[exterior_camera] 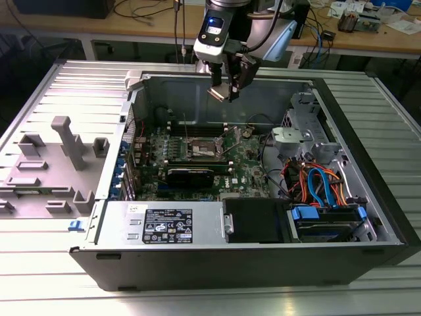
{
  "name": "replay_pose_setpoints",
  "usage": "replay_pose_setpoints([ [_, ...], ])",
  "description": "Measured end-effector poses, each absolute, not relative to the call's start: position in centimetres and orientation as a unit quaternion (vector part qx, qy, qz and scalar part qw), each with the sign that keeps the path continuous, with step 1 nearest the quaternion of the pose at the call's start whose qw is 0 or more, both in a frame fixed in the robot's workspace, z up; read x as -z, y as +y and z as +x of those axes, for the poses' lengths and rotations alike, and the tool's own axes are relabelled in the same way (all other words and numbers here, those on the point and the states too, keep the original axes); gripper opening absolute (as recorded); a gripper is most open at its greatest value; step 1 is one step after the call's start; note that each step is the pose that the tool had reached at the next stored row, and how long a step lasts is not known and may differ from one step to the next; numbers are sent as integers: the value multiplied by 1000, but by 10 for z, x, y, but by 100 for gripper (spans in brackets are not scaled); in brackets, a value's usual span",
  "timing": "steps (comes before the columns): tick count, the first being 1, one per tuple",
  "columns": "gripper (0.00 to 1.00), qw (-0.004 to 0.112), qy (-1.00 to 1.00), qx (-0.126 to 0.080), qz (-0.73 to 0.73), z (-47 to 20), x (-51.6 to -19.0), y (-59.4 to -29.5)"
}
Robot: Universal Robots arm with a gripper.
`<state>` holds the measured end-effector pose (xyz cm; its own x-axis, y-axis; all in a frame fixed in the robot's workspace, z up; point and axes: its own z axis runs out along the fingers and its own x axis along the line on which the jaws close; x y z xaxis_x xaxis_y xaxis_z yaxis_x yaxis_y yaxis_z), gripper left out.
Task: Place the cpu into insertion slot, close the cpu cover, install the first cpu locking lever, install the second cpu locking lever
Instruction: 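Place the cpu into insertion slot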
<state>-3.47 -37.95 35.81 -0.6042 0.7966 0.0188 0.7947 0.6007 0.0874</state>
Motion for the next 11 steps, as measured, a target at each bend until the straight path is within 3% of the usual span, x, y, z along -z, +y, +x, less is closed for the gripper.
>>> replay_pose_setpoints([
  [11,55,11,894,-43,445,-35,-358,-380],
])
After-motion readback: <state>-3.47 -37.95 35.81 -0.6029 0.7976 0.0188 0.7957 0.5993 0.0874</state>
